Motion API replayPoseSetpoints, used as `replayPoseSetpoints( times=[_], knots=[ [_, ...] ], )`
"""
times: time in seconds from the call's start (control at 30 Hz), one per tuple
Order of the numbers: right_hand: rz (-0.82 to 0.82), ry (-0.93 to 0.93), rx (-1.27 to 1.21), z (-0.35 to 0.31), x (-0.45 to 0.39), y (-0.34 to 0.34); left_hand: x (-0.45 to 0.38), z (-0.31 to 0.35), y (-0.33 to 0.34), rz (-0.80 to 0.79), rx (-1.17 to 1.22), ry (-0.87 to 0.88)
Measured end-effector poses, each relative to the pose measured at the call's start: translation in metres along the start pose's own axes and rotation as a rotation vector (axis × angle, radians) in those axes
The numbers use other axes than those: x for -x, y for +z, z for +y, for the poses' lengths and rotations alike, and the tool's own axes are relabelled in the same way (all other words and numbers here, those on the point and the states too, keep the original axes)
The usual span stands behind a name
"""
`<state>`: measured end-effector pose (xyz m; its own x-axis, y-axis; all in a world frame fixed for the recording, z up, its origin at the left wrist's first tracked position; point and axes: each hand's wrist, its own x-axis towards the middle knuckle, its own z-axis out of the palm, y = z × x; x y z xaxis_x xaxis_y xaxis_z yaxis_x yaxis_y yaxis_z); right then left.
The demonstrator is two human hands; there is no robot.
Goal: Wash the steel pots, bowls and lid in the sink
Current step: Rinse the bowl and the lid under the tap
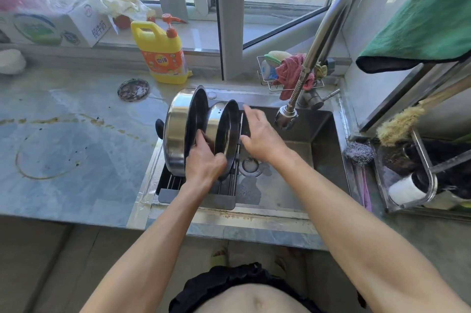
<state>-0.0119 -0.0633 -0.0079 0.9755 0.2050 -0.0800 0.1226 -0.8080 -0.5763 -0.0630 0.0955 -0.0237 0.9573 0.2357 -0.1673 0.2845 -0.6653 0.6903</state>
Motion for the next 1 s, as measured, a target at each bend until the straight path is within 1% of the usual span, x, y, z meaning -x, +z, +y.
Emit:
replayPoseSetpoints(
  times=[0.1, 0.17, 0.27, 0.33, 0.4, 0.47, 0.5, 0.53, 0.57, 0.6, 0.67, 0.7, 0.73, 0.77, 0.8, 0.9, 1.0],
  knots=[
    [-0.034, -0.169, 0.397, -0.011, -0.011, -0.010, 0.009, 0.005, 0.000, 0.007, -0.034, 0.023],
    [-0.066, -0.233, 0.555, -0.015, -0.021, -0.014, 0.018, 0.002, 0.003, 0.012, -0.042, 0.046],
    [-0.075, -0.304, 0.638, -0.020, -0.031, -0.016, 0.030, -0.001, 0.004, 0.035, -0.017, 0.070],
    [-0.016, -0.383, 0.644, -0.022, -0.036, -0.016, 0.037, -0.002, 0.002, 0.058, 0.010, 0.078],
    [0.090, -0.443, 0.580, -0.030, -0.037, -0.018, 0.040, -0.001, -0.003, 0.084, 0.024, 0.082],
    [0.184, -0.417, 0.507, -0.043, -0.039, -0.021, 0.039, 0.000, -0.006, 0.119, 0.034, 0.096],
    [0.199, -0.372, 0.477, -0.048, -0.041, -0.022, 0.037, 0.002, -0.008, 0.137, 0.037, 0.104],
    [0.176, -0.305, 0.433, -0.052, -0.043, -0.022, 0.034, 0.004, -0.008, 0.142, 0.037, 0.105],
    [0.115, -0.211, 0.345, -0.054, -0.044, -0.019, 0.032, 0.007, -0.008, 0.138, 0.039, 0.105],
    [0.048, -0.101, 0.205, -0.053, -0.044, -0.013, 0.030, 0.009, -0.008, 0.129, 0.040, 0.099],
    [-0.054, 0.158, -0.200, -0.045, -0.042, 0.002, 0.028, 0.010, -0.008, 0.097, 0.075, 0.095],
    [-0.081, 0.280, -0.409, -0.042, -0.039, 0.009, 0.027, 0.009, -0.007, 0.075, 0.109, 0.096],
    [-0.091, 0.364, -0.576, -0.039, -0.037, 0.014, 0.027, 0.007, -0.008, 0.056, 0.136, 0.098],
    [-0.077, 0.404, -0.682, -0.037, -0.035, 0.017, 0.028, 0.006, -0.009, 0.035, 0.158, 0.107],
    [-0.049, 0.408, -0.719, -0.036, -0.033, 0.018, 0.030, 0.005, -0.012, 0.014, 0.175, 0.116],
    [0.067, 0.370, -0.698, -0.037, -0.027, 0.008, 0.029, 0.010, -0.030, 0.006, 0.213, 0.160],
    [0.139, 0.268, -0.639, -0.046, -0.022, -0.019, 0.009, 0.023, -0.055, 0.083, 0.200, 0.236]
  ],
)
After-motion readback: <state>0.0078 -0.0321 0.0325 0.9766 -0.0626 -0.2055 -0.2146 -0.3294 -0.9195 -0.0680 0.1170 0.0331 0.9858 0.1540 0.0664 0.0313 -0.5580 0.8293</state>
